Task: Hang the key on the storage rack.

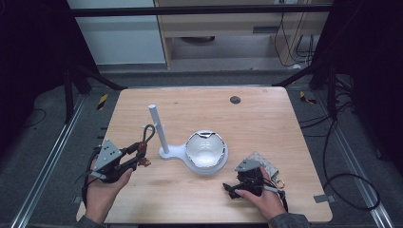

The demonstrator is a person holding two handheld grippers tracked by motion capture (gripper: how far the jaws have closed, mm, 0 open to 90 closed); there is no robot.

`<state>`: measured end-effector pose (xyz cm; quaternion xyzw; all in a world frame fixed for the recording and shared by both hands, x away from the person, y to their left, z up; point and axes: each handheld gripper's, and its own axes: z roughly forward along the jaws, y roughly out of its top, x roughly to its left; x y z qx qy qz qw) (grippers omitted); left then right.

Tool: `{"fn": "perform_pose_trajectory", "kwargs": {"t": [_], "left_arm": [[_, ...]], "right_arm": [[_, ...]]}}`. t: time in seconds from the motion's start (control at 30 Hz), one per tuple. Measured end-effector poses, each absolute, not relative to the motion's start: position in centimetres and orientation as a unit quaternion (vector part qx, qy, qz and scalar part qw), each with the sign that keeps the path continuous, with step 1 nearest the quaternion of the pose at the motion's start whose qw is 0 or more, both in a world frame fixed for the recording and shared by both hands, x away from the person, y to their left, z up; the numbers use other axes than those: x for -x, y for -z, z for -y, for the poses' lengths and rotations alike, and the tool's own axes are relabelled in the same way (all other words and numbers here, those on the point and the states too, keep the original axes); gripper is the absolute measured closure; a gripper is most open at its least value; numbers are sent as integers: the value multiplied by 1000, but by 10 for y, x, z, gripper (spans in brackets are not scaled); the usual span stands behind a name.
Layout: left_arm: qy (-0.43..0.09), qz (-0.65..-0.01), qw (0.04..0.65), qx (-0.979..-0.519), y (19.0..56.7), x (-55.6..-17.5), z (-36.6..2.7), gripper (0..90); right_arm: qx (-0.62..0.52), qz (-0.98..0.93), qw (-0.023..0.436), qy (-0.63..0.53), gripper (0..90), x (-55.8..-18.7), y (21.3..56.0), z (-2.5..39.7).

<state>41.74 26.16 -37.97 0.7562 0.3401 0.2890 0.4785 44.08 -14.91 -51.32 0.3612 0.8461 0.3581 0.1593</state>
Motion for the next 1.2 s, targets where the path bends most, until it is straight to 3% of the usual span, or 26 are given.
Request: {"fn": "perform_pose_trajectory", "kwargs": {"t": [1.2], "left_arm": [[-267,-383,444,-765,408,-458,-244,656]], "right_arm": [[-360,-846,160,-358,2,-440,513,149]]}}
